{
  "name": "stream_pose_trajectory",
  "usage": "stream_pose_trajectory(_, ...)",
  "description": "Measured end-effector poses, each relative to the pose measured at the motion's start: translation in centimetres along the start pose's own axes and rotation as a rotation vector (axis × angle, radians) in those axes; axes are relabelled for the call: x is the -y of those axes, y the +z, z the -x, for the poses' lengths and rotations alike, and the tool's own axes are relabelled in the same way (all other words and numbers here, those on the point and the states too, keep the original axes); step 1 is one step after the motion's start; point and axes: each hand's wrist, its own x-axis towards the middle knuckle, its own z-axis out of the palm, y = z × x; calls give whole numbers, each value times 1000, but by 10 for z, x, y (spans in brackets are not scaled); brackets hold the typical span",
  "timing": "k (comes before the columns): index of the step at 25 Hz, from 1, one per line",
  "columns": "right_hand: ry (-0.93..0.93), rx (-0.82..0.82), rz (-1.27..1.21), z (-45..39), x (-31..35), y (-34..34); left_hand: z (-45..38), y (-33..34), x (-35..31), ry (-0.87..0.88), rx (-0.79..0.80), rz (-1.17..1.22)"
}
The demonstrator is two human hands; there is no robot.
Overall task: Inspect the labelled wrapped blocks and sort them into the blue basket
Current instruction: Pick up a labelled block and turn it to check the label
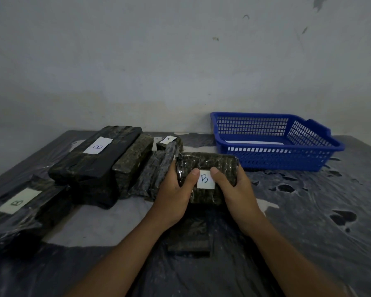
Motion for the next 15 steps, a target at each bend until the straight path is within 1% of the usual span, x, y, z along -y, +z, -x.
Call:
stream_pose_trajectory(2, 44, 29, -74, -1, 1, 0, 0, -1, 0, -3, 0, -2)
stream_pose_trajectory(6, 56, 48, -93, -2, 4, -1, -2, -1, -2, 5, 10, -8)
stream_pose_trajectory(9, 47, 98, -166, 0, 5, -2, -5, -3, -1, -21, -1, 56)
stream_pose_trajectory(11, 40, 100, -133, 2, 7, -3, -6, -2, -1, -39, -19, 91)
stream_pose_trajectory(13, 26, 87, -74, 2, 6, -4, -5, -3, -3, -59, 10, 131)
stream_pose_trajectory(15, 35, 55, -93, 2, 6, -5, -3, -4, -3, -90, 75, 234)
